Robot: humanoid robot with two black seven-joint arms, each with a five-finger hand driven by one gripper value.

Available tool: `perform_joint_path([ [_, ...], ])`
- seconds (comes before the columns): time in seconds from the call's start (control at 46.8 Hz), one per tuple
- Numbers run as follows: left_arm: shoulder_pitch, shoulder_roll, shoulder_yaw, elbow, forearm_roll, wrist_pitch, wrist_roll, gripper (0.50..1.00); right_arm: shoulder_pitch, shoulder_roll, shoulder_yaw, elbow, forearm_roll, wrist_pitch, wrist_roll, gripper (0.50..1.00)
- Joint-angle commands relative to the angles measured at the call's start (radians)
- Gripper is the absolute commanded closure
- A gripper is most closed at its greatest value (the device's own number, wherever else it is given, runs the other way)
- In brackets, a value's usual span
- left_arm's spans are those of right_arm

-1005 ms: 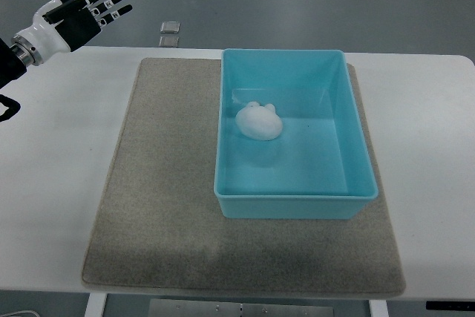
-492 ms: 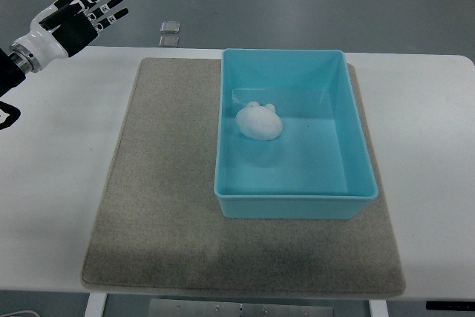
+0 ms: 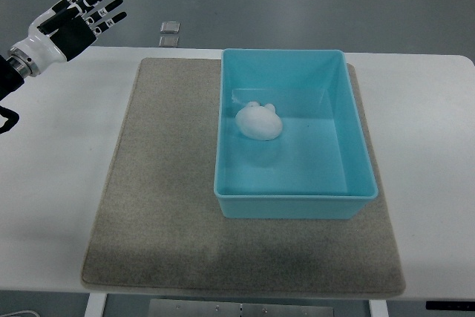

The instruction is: Place white toy into blue box with left hand

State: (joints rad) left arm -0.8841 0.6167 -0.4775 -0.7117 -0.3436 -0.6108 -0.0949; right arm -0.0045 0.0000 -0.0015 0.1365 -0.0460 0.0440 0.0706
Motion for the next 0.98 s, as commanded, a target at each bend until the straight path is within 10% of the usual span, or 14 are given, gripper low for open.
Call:
perform_joint_path([
  [0.0, 0.002, 0.001, 0.0, 0.0, 0.0, 0.0, 0.0, 0.5, 0.0, 0.0, 0.0, 0.0, 0.0, -0.001, 0.0, 0.564],
  [0.962, 0.001, 0.006, -0.003, 0.008, -0.002, 0.0, 0.0, 0.5, -0.003, 0.0, 0.0, 0.017, -0.005, 0.022, 0.003, 0.564],
])
